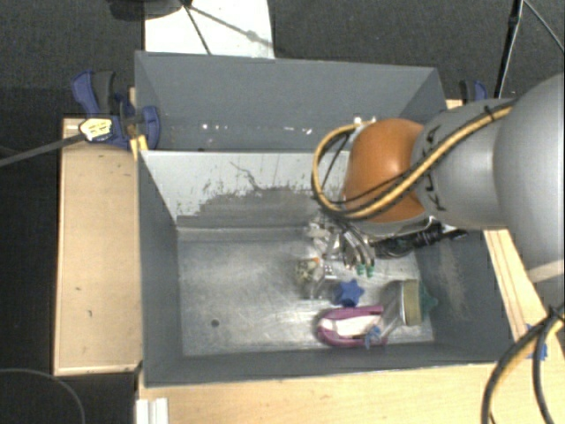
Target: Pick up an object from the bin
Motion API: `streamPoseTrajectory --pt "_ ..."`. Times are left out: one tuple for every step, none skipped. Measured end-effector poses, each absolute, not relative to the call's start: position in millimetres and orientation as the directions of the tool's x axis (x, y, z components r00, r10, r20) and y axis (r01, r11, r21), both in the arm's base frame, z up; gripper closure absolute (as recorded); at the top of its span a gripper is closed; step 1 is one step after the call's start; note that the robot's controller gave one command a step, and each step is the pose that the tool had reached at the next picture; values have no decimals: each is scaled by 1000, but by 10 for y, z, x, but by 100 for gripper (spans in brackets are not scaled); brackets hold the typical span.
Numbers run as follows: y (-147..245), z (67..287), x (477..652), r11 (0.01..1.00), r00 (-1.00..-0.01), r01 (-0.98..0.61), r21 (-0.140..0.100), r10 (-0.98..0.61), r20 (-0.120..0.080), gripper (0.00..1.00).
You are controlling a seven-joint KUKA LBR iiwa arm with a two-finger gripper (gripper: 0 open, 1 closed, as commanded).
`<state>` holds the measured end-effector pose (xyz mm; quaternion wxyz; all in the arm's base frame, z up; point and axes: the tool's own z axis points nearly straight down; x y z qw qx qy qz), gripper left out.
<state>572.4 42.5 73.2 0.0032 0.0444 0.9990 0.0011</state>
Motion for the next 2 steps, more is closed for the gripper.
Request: streamPoseTrajectory --pt "428 748 5739 996 -996 90 2 91 -6 0" --pt "427 775 5767 996 -996 93 3 93 -14 100"
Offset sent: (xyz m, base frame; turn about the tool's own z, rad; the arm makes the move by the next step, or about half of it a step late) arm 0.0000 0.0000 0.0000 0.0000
